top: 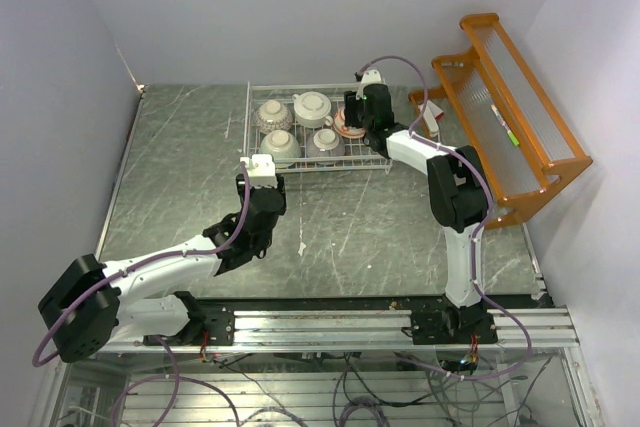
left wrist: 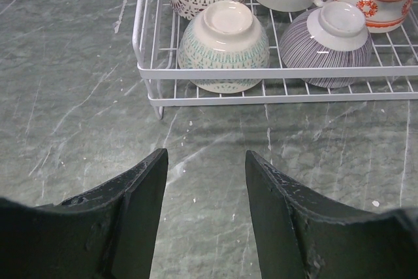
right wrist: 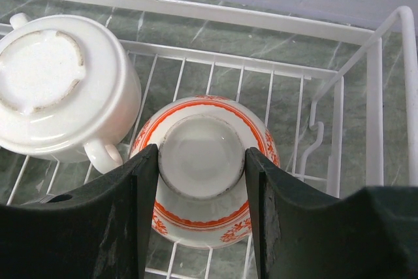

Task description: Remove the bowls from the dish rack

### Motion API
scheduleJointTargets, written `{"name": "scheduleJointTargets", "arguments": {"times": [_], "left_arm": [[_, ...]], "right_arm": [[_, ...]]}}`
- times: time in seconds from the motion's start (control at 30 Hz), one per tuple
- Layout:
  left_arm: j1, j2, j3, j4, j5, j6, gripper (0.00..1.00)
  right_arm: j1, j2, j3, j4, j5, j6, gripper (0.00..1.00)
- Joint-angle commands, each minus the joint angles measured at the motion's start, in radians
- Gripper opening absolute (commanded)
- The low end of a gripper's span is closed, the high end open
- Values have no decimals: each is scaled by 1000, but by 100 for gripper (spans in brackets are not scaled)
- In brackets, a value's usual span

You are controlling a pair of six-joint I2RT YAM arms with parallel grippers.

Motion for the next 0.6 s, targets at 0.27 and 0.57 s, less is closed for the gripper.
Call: {"name": "scheduleJointTargets", "arguments": {"times": [0.27,0.57], "left_arm": [[5,-17,21,17,-1,-1,61],[5,-21,17,18,-13,-3,60]], "right_arm": [[2,-94,19,-18,25,5,0],[3,-123,23,-19,38,6,0]]}}
